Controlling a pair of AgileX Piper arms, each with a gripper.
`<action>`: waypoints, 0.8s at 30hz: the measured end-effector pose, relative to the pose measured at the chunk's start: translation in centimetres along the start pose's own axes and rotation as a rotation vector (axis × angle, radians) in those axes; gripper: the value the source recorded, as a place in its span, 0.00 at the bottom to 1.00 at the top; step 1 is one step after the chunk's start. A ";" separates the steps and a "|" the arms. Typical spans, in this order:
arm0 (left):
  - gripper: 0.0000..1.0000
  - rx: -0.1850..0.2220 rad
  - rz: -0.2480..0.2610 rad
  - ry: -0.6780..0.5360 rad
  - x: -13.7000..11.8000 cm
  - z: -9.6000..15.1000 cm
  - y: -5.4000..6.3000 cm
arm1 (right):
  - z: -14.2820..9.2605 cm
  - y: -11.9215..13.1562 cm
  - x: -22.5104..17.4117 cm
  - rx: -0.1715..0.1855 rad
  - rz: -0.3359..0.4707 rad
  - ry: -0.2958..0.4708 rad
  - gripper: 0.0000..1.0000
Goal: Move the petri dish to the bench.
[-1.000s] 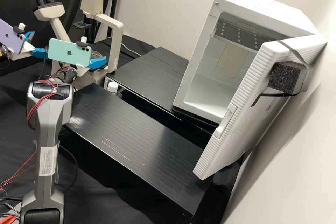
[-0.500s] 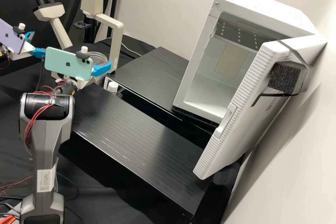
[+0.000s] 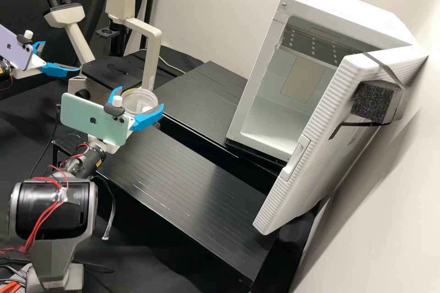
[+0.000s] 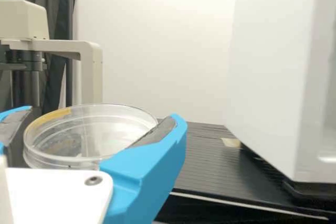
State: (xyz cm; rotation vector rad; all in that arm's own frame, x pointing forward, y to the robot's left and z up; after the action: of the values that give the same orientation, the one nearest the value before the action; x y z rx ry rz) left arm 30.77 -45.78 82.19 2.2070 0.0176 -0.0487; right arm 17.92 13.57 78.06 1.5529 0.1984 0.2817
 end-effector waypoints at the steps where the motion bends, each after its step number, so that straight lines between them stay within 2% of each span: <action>1: 1.00 0.000 0.000 0.000 0.0 0.0 0.0 | 0.3 0.1 -0.4 -0.001 -0.002 -0.005 0.00; 4: 1.00 0.000 0.000 0.000 0.0 0.0 0.0 | 1.3 0.3 -1.6 -0.010 -0.010 -0.033 0.00; 6: 1.00 0.000 0.000 0.000 0.0 0.0 0.0 | 2.0 0.3 -2.3 -0.032 -0.016 -0.063 0.00; 10: 1.00 0.000 0.000 0.000 0.0 0.0 0.0 | 3.2 0.4 -3.4 -0.055 -0.018 -0.126 0.00; 18: 1.00 0.000 0.000 0.000 0.0 0.0 0.0 | 5.7 1.1 -4.7 -0.083 0.020 -0.280 0.00; 24: 1.00 0.000 0.000 0.000 0.0 0.0 0.0 | 6.8 1.1 -4.9 -0.111 0.029 -0.345 0.00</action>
State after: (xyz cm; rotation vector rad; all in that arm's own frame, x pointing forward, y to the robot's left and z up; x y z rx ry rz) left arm 30.77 -45.78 82.19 2.2070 0.0176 -0.0487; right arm 15.21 5.58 79.02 1.4696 -0.1086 0.0438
